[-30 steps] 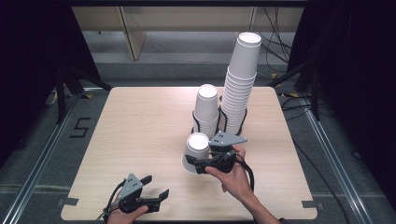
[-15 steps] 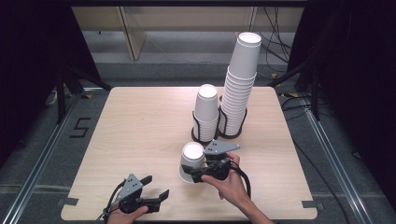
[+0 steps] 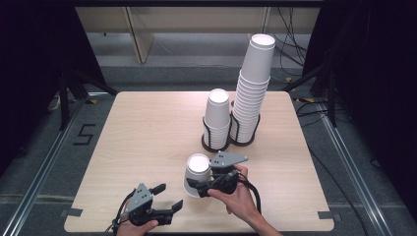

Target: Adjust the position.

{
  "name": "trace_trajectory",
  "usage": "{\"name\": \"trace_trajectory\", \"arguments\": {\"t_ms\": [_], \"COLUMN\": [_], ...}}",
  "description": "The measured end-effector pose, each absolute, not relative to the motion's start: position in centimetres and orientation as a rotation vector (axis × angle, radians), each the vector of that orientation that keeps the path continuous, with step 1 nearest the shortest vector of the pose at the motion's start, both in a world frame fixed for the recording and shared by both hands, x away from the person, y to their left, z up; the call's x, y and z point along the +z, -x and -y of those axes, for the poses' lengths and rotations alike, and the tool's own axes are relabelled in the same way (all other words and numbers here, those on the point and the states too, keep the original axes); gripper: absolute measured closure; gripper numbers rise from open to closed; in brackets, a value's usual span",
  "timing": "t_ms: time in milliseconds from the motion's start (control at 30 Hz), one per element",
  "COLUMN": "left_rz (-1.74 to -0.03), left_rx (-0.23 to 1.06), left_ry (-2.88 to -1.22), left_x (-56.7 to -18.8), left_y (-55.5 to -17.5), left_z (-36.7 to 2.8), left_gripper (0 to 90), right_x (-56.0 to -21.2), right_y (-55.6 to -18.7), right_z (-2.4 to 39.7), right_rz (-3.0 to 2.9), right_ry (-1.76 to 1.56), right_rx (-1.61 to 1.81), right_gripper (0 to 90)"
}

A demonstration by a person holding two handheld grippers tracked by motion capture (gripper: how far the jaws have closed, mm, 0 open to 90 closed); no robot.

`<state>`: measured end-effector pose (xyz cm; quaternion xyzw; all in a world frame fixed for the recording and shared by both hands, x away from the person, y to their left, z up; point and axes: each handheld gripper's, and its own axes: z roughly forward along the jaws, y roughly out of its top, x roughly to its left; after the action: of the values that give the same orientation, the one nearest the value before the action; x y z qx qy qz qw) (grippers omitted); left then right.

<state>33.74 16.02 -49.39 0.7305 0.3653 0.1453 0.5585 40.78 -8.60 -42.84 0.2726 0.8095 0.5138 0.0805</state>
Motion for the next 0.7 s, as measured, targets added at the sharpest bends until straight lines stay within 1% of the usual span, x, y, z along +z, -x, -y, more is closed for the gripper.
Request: {"name": "trace_trajectory", "arguments": {"t_ms": [100,233,367,533,633,667,700], "left_rz": [-0.817,-0.788,-0.773,-0.765,-0.751,-0.748,-0.745], "left_rx": [0.376,0.401,0.386,0.392,0.389,0.389,0.388], "left_ry": [-1.746,-1.723,-1.704,-1.721,-1.713,-1.713,-1.706], "left_x": [-49.2,-49.0,-49.0,-49.1,-49.3,-49.3,-49.3], "left_y": [-33.5,-33.4,-33.6,-33.7,-33.9,-34.0,-34.1], "left_z": [-15.5,-15.4,-15.3,-14.9,-14.6,-14.6,-14.6], "left_gripper": [14.5,14.5,14.5,14.5,10.2,10.2,5.0], "right_x": [-42.9,-43.0,-42.9,-42.8,-42.6,-42.6,-42.6], "right_y": [-40.6,-40.5,-40.2,-39.7,-39.2,-39.2,-39.1], "right_z": [8.3,8.0,7.6,6.9,6.5,6.5,6.3], "right_rz": [-2.428,-2.428,-2.426,-2.432,-2.427,-2.427,-2.418], "right_ry": [-0.816,-0.801,-0.787,-0.783,-0.747,-0.747,-0.726], "right_rx": [1.537,1.562,1.583,1.625,1.627,1.627,1.612], "right_gripper": [18.9,18.9,19.0,19.1,19.4,19.4,19.5]}}
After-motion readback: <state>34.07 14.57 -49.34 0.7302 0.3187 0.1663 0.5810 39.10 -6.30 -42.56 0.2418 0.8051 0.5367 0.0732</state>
